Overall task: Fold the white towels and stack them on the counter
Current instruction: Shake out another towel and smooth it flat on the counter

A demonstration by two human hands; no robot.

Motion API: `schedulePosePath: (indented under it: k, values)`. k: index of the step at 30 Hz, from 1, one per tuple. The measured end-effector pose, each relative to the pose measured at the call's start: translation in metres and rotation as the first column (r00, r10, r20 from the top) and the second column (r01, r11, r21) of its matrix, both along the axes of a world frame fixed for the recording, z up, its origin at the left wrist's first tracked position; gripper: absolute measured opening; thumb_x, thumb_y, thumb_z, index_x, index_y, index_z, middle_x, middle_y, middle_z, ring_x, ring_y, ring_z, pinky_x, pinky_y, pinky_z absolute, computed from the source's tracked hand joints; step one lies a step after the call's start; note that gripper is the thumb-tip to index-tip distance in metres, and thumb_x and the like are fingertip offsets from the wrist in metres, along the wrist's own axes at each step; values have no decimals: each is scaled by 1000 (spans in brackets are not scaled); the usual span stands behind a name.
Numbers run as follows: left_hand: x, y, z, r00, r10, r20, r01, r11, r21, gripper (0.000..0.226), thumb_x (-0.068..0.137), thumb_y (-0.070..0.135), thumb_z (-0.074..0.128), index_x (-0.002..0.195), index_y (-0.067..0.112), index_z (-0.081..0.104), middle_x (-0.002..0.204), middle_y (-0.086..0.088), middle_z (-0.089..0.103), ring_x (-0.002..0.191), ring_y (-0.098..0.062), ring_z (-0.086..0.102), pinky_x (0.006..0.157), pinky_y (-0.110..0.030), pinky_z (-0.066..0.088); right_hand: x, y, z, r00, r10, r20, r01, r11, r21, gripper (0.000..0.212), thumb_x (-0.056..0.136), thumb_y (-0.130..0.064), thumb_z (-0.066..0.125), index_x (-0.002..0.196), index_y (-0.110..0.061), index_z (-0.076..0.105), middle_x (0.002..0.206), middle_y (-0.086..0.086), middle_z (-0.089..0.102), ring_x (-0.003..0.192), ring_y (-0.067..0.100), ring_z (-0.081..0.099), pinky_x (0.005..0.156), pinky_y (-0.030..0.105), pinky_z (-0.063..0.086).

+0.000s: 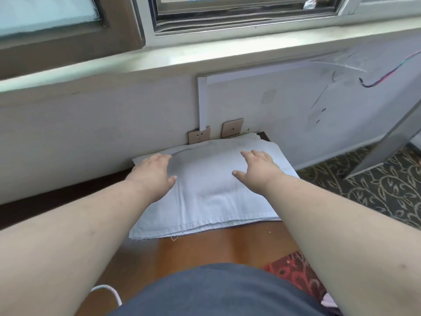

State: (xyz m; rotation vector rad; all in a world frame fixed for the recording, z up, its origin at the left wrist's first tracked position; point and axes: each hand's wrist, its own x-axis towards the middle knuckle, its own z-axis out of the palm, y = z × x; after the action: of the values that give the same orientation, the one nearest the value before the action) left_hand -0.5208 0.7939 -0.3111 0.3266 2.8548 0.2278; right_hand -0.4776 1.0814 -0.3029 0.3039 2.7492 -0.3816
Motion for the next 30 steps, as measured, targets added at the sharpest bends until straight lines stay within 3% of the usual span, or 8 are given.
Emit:
schedulePosePath:
  k: [8, 13, 18, 22, 24, 27, 30]
  values:
    - [-57, 62, -28, 994, -4, 105, 6, 1000, -18, 70, 93, 42, 54, 153, 20, 24, 157, -5, 28, 142, -24, 28, 114, -39, 29, -87, 50, -29, 989, 132, 70, -133, 991, 8, 77, 94, -58, 51, 157, -26, 20, 162, 2, 21, 150, 26, 11, 117, 48, 26]
    - [-93, 99, -58, 990, -37, 135, 45, 997, -60, 67, 92, 34, 57, 150, 15, 28, 154, -10, 31, 138, -29, 34, 112, -37, 31, -124, 78, -64, 973, 199, 115, -200, 980, 2, 79, 93, -57, 52, 157, -24, 20, 162, 4, 22, 150, 28, 12, 119, 47, 23]
    - [-112, 118, -92, 981, -4, 193, 29, 992, -125, 66, 97, 29, 50, 154, 18, 18, 162, -6, 16, 142, -31, 28, 115, -42, 28, -143, 95, -96, 966, 219, 140, -217, 976, -27, 67, 100, -40, 47, 157, -22, 18, 161, 3, 25, 147, 31, 17, 118, 46, 23]
    - [-121, 124, -110, 995, 10, 95, 11, 975, -221, 61, 97, 23, 42, 153, 21, 18, 153, -6, 32, 135, -31, 35, 109, -39, 31, -149, 102, -108, 971, 207, 116, -208, 978, -3, 62, 101, -31, 42, 157, -25, 17, 161, -1, 24, 145, 29, 19, 115, 46, 27]
    - [-126, 125, -114, 997, 31, 73, -9, 961, -275, 64, 95, 25, 46, 153, 23, 19, 145, -6, 37, 132, -28, 34, 107, -36, 30, -153, 102, -111, 976, 186, 114, -195, 978, 74, 60, 101, -33, 41, 156, -28, 18, 158, -1, 29, 142, 29, 24, 106, 44, 33]
    - [-132, 126, -116, 996, 64, 68, -41, 953, -301, 57, 92, 28, 53, 145, 29, 33, 136, -5, 40, 126, -27, 33, 104, -34, 30, -162, 100, -110, 976, 198, 91, -211, 962, 173, 48, 97, -37, 46, 143, -27, 43, 142, 6, 43, 131, 31, 32, 96, 41, 34]
    - [-129, 125, -115, 996, 81, 27, -73, 971, -229, 52, 92, 27, 53, 142, 28, 38, 135, -5, 40, 125, -27, 33, 102, -35, 30, -163, 101, -105, 952, 305, 12, -301, 935, 186, 33, 87, -42, 55, 115, -25, 60, 121, 2, 54, 122, 30, 41, 100, 41, 34]
